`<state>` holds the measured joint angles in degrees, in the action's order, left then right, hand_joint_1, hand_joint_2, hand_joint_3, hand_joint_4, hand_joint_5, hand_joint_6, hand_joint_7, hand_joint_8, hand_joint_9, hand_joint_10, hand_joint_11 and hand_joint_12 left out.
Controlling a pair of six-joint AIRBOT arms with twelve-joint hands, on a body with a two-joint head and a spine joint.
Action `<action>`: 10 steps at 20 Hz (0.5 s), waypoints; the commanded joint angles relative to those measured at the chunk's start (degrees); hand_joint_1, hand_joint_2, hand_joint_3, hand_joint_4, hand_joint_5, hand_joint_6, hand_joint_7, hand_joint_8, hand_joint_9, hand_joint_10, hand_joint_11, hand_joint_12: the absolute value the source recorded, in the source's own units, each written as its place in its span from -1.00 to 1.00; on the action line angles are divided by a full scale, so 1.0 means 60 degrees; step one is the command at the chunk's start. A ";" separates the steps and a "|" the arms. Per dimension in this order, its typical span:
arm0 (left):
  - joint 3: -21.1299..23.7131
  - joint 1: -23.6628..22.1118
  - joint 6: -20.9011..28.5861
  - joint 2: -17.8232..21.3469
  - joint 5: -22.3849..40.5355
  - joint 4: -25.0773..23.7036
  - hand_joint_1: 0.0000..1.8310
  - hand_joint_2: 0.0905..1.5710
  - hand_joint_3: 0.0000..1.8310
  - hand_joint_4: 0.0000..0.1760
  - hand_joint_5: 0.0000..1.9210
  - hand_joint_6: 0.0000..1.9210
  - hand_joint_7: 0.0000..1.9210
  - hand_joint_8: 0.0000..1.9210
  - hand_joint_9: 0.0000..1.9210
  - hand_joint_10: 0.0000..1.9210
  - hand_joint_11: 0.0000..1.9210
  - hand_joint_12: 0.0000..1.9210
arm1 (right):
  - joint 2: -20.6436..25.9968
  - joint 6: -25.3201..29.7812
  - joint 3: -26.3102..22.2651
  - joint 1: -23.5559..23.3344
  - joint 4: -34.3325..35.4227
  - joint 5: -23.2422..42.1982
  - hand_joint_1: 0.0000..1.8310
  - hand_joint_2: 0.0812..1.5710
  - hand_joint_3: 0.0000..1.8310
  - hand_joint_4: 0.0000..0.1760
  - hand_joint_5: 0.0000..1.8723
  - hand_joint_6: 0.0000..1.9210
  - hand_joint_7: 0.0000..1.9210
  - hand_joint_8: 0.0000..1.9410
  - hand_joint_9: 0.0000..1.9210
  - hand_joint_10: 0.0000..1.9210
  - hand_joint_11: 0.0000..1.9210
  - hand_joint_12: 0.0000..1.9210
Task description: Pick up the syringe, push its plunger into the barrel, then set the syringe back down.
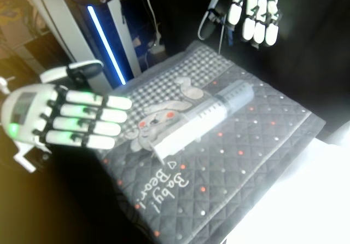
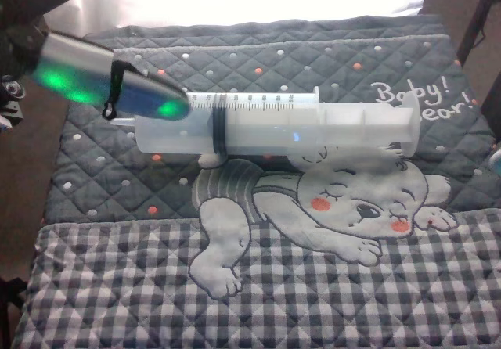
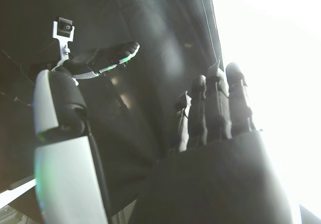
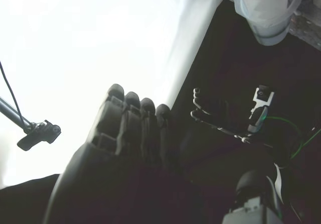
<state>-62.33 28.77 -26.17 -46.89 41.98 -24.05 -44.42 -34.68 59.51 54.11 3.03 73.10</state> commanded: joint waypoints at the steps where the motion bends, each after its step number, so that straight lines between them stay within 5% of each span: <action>1: -0.0079 -0.0163 0.0017 -0.0075 0.0895 0.0241 -0.36 0.01 -1.00 -1.00 -0.68 -1.00 -0.64 -1.00 -0.67 -1.00 -0.99 -0.27 | 0.0022 0.0073 0.0037 -0.0095 0.0239 0.1164 -0.34 -0.16 -1.00 -1.00 -0.77 -1.00 -0.76 -1.00 -0.77 -1.00 -0.87 -0.81; 6: -0.0640 -0.0483 0.0017 -0.0436 0.0186 -0.0766 -0.27 -0.02 -1.00 -1.00 -0.76 -1.00 -0.68 -1.00 -0.69 -1.00 -1.00 -0.29 | 0.0022 0.0101 0.0011 0.0067 0.0330 0.1165 -0.35 -0.19 -1.00 -1.00 -0.77 -1.00 -0.78 -1.00 -0.79 -1.00 -0.84 -0.86; 10: -0.0922 -0.1131 0.0017 -0.0765 -0.0839 -0.2699 -0.13 -0.17 -1.00 -1.00 -0.83 -1.00 -0.70 -1.00 -0.66 -1.00 -0.69 -0.78 | 0.0022 0.0102 -0.0040 0.0202 0.0462 0.1172 -0.35 -0.23 -1.00 -1.00 -0.76 -1.00 -0.77 -1.00 -0.77 -0.99 -0.81 -0.86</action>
<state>-68.03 22.31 -26.11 -51.72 32.95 -43.75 -44.53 -34.46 59.27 55.72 3.95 73.17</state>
